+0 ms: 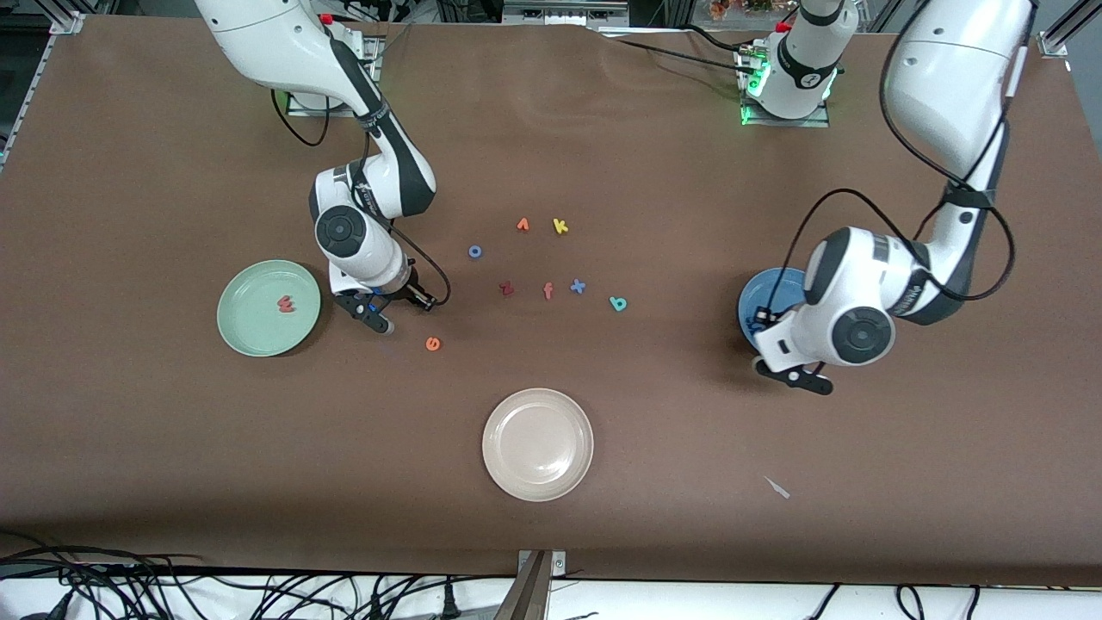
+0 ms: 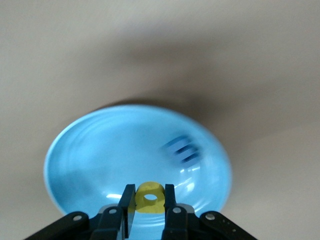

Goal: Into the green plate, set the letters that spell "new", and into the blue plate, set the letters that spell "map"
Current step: 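Place the D on the blue plate while the right gripper places the u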

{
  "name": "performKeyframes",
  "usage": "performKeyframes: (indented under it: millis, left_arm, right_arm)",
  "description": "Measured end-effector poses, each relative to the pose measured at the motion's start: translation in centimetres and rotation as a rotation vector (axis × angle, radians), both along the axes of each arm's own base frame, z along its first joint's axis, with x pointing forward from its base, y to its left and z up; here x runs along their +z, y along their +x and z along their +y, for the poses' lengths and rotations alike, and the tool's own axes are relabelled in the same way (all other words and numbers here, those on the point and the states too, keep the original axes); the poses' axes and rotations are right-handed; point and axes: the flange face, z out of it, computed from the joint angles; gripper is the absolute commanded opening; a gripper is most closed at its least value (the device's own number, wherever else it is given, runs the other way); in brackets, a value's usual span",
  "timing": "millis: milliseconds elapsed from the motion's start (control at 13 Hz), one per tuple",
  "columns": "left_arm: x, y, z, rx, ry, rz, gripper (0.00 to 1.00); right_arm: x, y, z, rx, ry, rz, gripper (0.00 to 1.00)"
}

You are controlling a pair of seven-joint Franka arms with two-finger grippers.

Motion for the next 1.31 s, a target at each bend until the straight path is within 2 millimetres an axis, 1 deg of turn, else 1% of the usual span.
performKeyframes:
  millis: [77, 154, 309, 386, 540, 617, 694, 772, 849, 926, 1003, 1080, 1157, 1312]
  left_arm:
    - [-0.7, -0.6, 1.1, -0.004, 0.002, 0.022, 0.99]
    - [-1.3, -1.4, 1.4, -0.005, 0.004, 0.04, 1.0]
    - [-1.8, -2.6, 0.5, -0.02, 0.003, 0.063, 1.0]
    - [-1.5, -2.7, 0.0, -0.028, 0.002, 0.061, 1.0]
    - [-0.2, -2.7, -1.3, -0.048, -0.007, 0.04, 1.0]
    - [0.7, -2.8, -2.7, -0.063, -0.016, 0.025, 1.0]
    - [1.8, -2.8, -4.8, -0.068, -0.025, 0.005, 1.0]
    - [2.9, -3.0, -7.4, -0.049, -0.027, -0.018, 1.0]
    - [4.0, -3.5, -10.3, -0.008, -0.023, -0.042, 1.0]
    - [4.9, -4.0, -13.2, 0.045, -0.014, -0.064, 1.0]
    - [5.7, -4.6, -15.7, 0.1, -0.002, -0.084, 1.0]
    - [6.2, -5.0, -17.9, 0.164, 0.01, -0.098, 1.0]
    - [6.3, -5.5, -19.9, 0.248, 0.02, -0.103, 1.0]
    - [5.3, -6.0, -23.2, 0.426, 0.026, -0.138, 1.0]
  right_arm:
    - [0.0, 0.0, 0.1, 0.001, 0.0, -0.001, 0.0]
    - [0.0, 0.0, 0.1, 0.002, 0.0, -0.001, 0.0]
    - [0.0, 0.0, 0.1, 0.005, 0.0, -0.001, 0.0]
    - [0.1, 0.0, 0.2, 0.007, 0.001, -0.002, 0.0]
    - [0.6, 0.4, 0.5, 0.011, 0.001, 0.009, 0.0]
    - [1.3, 0.9, 0.8, 0.023, -0.001, 0.023, 0.0]
    - [2.1, 1.4, 0.7, 0.045, -0.004, 0.04, 0.0]
    - [3.1, 2.1, 0.1, 0.074, -0.008, 0.051, 0.0]
    - [4.2, 2.8, -1.3, 0.112, -0.014, 0.062, 0.0]
    - [5.2, 3.5, -3.4, 0.154, -0.021, 0.078, 0.0]
    - [6.2, 4.2, -5.8, 0.196, -0.026, 0.088, 0.0]
    - [7.1, 4.8, -8.2, 0.236, -0.028, 0.089, 0.0]
    - [8.0, 5.2, -10.4, 0.276, -0.028, 0.085, 0.0]
    - [9.1, 5.4, -13.8, 0.35, -0.024, 0.078, 0.0]
